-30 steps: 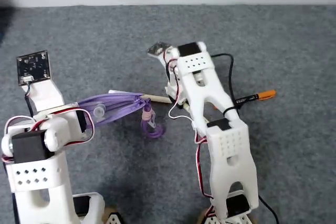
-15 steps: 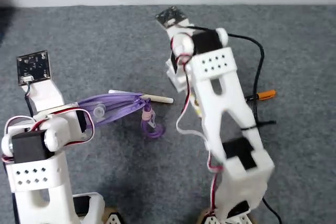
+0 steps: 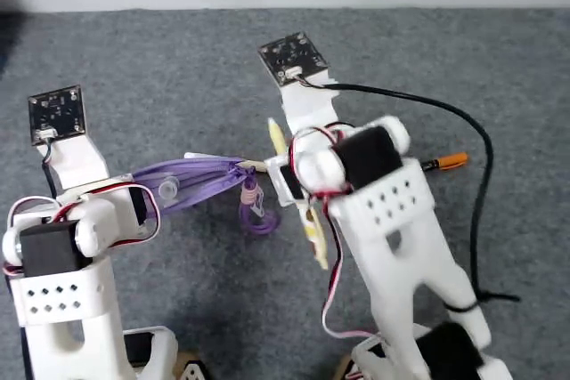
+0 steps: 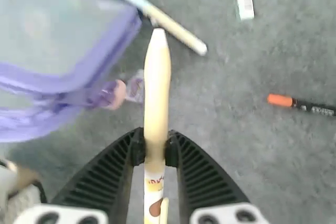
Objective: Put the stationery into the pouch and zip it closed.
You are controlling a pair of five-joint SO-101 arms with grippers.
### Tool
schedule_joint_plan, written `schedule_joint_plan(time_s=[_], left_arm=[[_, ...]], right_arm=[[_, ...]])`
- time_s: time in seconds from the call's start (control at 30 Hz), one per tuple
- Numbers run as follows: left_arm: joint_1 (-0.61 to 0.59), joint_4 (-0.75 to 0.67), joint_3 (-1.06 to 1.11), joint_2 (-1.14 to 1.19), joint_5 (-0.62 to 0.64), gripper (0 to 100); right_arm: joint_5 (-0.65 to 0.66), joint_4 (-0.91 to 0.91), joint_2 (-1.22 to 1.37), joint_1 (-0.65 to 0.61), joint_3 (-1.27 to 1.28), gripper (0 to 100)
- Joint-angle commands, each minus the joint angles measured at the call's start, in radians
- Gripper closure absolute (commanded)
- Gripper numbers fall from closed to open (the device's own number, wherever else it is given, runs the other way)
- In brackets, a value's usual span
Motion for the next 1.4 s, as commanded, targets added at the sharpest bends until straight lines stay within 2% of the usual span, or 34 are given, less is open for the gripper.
schedule_joint_plan(time_s=[0.0,0.17,0.3,0.43,0.67,0.73,0.87,1.07,1.37], left_arm=[[-0.003,-0.021,-0.005,0.000,0.008,99],[-0.006,-0.020,-0.005,0.000,0.008,99],[-0.003,-0.023,-0.005,0.000,0.008,99],[-0.003,-0.023,-0.005,0.000,0.008,99],[-0.002,-0.023,-0.005,0.000,0.008,99],[-0.003,-0.023,-0.005,0.000,0.008,99],[-0.006,-0.023,-0.005,0.000,0.008,99],[-0.006,-0.023,-0.005,0.000,0.008,99],[-0.003,-0.023,-0.004,0.002,0.008,99]], right_arm=[[-0.068,-0.087,-0.093,-0.056,-0.006,99.1],[-0.115,-0.174,-0.147,-0.130,-0.005,99.1],[-0.206,-0.263,-0.148,-0.154,-0.003,99.1],[-0.273,-0.412,-0.147,-0.202,-0.003,99.1],[-0.275,-0.717,-0.125,-0.294,0.110,99.1],[-0.272,-0.825,-0.125,-0.306,0.167,99.1],[-0.181,-1.013,-0.133,-0.306,0.256,99.1],[-0.068,-1.184,-0.136,-0.306,0.315,99.1],[-0.025,-1.256,-0.131,-0.321,0.351,99.1]])
